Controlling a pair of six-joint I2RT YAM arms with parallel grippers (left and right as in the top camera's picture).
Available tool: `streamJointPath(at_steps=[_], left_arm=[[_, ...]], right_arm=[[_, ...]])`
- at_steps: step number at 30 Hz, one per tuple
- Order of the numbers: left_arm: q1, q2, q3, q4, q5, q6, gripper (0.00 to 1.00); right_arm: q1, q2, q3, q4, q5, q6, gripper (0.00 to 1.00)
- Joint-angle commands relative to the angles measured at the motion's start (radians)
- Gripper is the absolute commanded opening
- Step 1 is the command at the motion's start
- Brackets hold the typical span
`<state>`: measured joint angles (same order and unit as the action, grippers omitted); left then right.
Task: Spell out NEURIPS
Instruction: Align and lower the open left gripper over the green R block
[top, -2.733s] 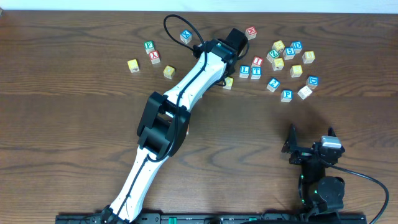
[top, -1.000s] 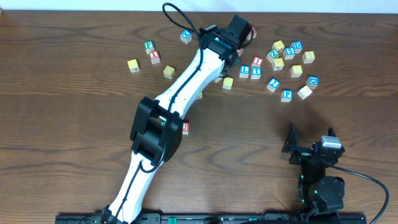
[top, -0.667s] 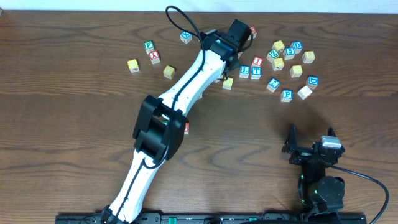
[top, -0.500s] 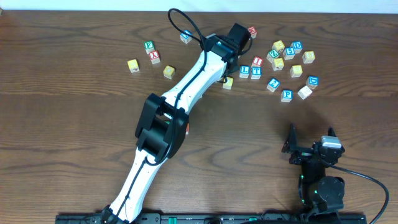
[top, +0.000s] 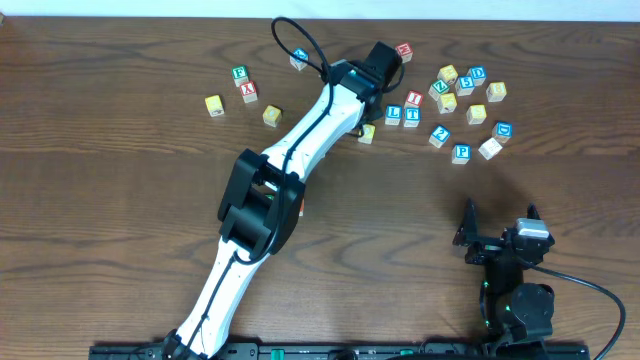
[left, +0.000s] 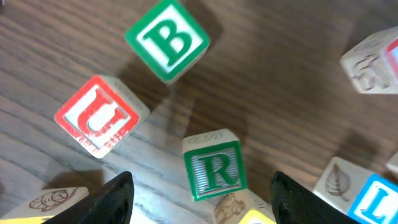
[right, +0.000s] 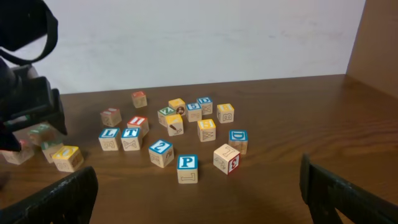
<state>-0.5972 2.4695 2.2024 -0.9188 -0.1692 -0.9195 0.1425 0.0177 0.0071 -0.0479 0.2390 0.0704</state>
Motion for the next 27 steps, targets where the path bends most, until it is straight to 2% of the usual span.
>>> streamJointPath(at_steps=[1, 27], left_arm=[[0.000, 0.011, -0.020, 0.005, 0.013, -0.021, 0.69], [-0.004, 0.066, -0.021, 0.047, 0.029, -0.020, 0.67]], right_arm=[[0.001, -0.002, -0.002, -0.005, 0.002, -0.008, 0.99], [0.001, -0.002, -0.002, -0.005, 0.002, -0.008, 0.99]])
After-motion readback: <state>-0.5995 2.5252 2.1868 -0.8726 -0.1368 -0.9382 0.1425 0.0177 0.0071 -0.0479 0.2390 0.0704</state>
